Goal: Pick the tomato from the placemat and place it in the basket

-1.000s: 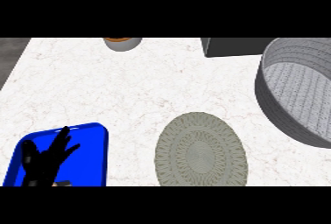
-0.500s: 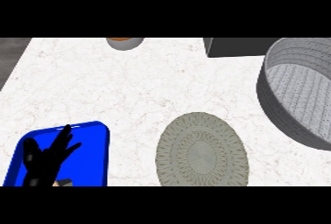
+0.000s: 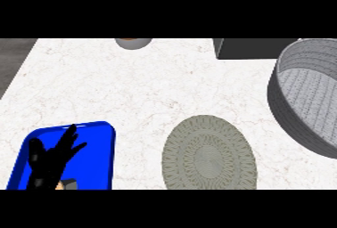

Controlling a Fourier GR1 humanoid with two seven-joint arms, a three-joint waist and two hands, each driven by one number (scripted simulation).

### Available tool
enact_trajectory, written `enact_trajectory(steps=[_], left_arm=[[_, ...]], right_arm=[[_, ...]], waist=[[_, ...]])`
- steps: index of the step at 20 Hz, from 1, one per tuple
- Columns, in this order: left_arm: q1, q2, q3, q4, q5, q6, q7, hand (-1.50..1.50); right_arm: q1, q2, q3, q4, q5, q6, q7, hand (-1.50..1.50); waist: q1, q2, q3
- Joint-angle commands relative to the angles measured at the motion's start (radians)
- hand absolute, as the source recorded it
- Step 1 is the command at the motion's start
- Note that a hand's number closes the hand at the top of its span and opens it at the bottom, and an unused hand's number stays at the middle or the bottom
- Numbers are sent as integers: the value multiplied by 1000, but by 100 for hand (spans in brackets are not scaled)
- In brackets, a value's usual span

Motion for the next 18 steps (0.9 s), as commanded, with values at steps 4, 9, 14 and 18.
enact_trajectory(steps=[4,9,14,18], left_arm=[[28,4,-8,50,-1,-45,0,0],[-41,-18,-14,82,-29,-25,11,0],[-23,-43,-35,59,-49,-10,32,0],[-40,-46,-24,96,-49,-20,7,0]], right_arm=[[-181,-180,-116,333,-133,170,52,150],[-329,-215,71,516,9,171,-50,150],[-464,-159,162,698,24,198,-122,150],[-565,-103,246,849,58,211,-150,150]], waist=[[26,9,-5],[41,13,-5],[45,14,-5],[52,17,-4]])
